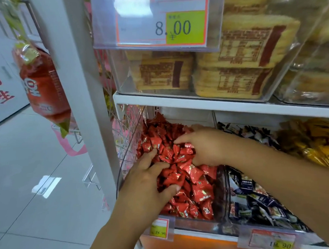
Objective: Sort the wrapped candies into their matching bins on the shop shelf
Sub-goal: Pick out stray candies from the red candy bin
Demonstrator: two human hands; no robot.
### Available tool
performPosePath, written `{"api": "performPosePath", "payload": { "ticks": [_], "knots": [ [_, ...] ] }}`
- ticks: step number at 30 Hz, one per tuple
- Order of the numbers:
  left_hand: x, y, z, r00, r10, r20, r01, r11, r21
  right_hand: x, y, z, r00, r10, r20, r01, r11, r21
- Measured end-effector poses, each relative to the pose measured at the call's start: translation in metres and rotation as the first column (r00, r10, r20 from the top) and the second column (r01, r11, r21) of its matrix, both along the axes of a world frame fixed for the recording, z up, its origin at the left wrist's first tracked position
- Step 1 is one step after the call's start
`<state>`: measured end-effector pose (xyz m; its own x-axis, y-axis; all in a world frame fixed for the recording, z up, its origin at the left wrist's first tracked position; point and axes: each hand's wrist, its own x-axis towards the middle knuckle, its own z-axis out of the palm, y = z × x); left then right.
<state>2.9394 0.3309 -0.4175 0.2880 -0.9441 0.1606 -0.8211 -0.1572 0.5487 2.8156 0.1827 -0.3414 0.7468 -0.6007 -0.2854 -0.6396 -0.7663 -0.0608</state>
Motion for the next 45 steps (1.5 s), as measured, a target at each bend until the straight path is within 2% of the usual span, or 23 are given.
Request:
{"api": "performPosePath", "payload": {
  "ticks": [4, 7, 12, 16, 19, 20, 23, 25, 26, 30, 33, 35, 37, 39, 41, 43, 45],
  "knots": [
    [-0.001, 0.009, -0.001, 0.999, 0.033, -0.01, -0.034, 0.998, -0.047, 0.007, 0.019, -0.004, 0.975, -0.084, 0.205, 0.074, 0.996, 0.059],
    [-0.003, 0.013, -0.005, 0.999, 0.035, 0.013, -0.034, 0.998, -0.059, 0.04, 0.035, -0.025, 0.97, -0.087, 0.228, 0.077, 0.996, 0.054],
    [-0.002, 0.015, -0.007, 0.999, 0.048, -0.02, -0.05, 0.997, -0.066, 0.05, 0.028, -0.042, 0.988, -0.139, 0.061, 0.133, 0.986, 0.1],
    [-0.001, 0.013, -0.01, 0.999, 0.02, -0.047, -0.025, 0.992, -0.122, 0.022, 0.033, -0.033, 0.994, -0.071, -0.083, 0.075, 0.996, 0.039],
    [0.0, 0.014, -0.009, 1.0, 0.002, -0.025, -0.004, 0.998, -0.065, 0.007, 0.026, -0.018, 0.984, -0.064, -0.167, 0.074, 0.996, 0.056],
    [0.0, 0.015, -0.008, 1.0, -0.003, 0.004, 0.003, 0.999, -0.047, 0.009, 0.02, -0.01, 0.986, -0.055, -0.154, 0.064, 0.997, 0.049],
    [0.0, 0.015, -0.005, 1.0, 0.004, 0.03, -0.004, 1.0, -0.001, 0.043, -0.01, 0.006, 0.998, -0.009, 0.068, 0.01, 1.0, -0.024],
    [-0.001, 0.015, -0.003, 0.999, 0.021, 0.024, -0.022, 0.999, 0.026, 0.065, -0.028, -0.005, 0.987, -0.023, 0.16, 0.022, 1.0, 0.008],
    [-0.002, 0.015, -0.002, 0.999, 0.033, 0.023, -0.033, 0.999, 0.025, 0.073, -0.032, -0.015, 0.99, -0.025, 0.138, 0.02, 0.999, 0.039],
    [-0.003, 0.015, -0.002, 0.996, 0.086, 0.024, -0.087, 0.996, 0.035, 0.069, -0.032, -0.044, 0.984, 0.075, -0.163, -0.067, 0.997, 0.049],
    [-0.005, 0.014, -0.004, 0.994, 0.095, 0.051, -0.098, 0.992, 0.075, 0.048, -0.027, -0.029, 0.947, 0.132, -0.293, -0.118, 0.991, 0.062],
    [-0.005, 0.012, -0.004, 0.993, 0.091, 0.073, -0.098, 0.99, 0.102, 0.039, -0.027, -0.01, 0.935, 0.158, -0.319, -0.123, 0.984, 0.126],
    [-0.006, 0.01, -0.004, 0.993, 0.084, 0.078, -0.094, 0.988, 0.124, 0.042, -0.029, 0.006, 0.96, 0.158, -0.232, -0.117, 0.976, 0.181],
    [-0.007, 0.01, -0.002, 0.994, 0.075, 0.077, -0.085, 0.988, 0.132, 0.06, -0.034, 0.012, 0.995, 0.098, 0.023, -0.1, 0.985, 0.142],
    [-0.008, 0.011, -0.001, 0.995, 0.061, 0.077, -0.071, 0.987, 0.141, 0.082, -0.037, 0.002, 0.973, 0.077, 0.219, -0.098, 0.991, 0.087],
    [-0.006, 0.011, -0.001, 0.995, 0.055, 0.087, -0.067, 0.988, 0.142, 0.097, -0.037, -0.014, 0.97, 0.104, 0.218, -0.14, 0.978, 0.157],
    [-0.006, 0.011, -0.002, 0.992, 0.056, 0.111, -0.072, 0.987, 0.143, 0.098, -0.041, -0.031, 0.984, 0.157, 0.084, -0.171, 0.962, 0.211]
  ]
}}
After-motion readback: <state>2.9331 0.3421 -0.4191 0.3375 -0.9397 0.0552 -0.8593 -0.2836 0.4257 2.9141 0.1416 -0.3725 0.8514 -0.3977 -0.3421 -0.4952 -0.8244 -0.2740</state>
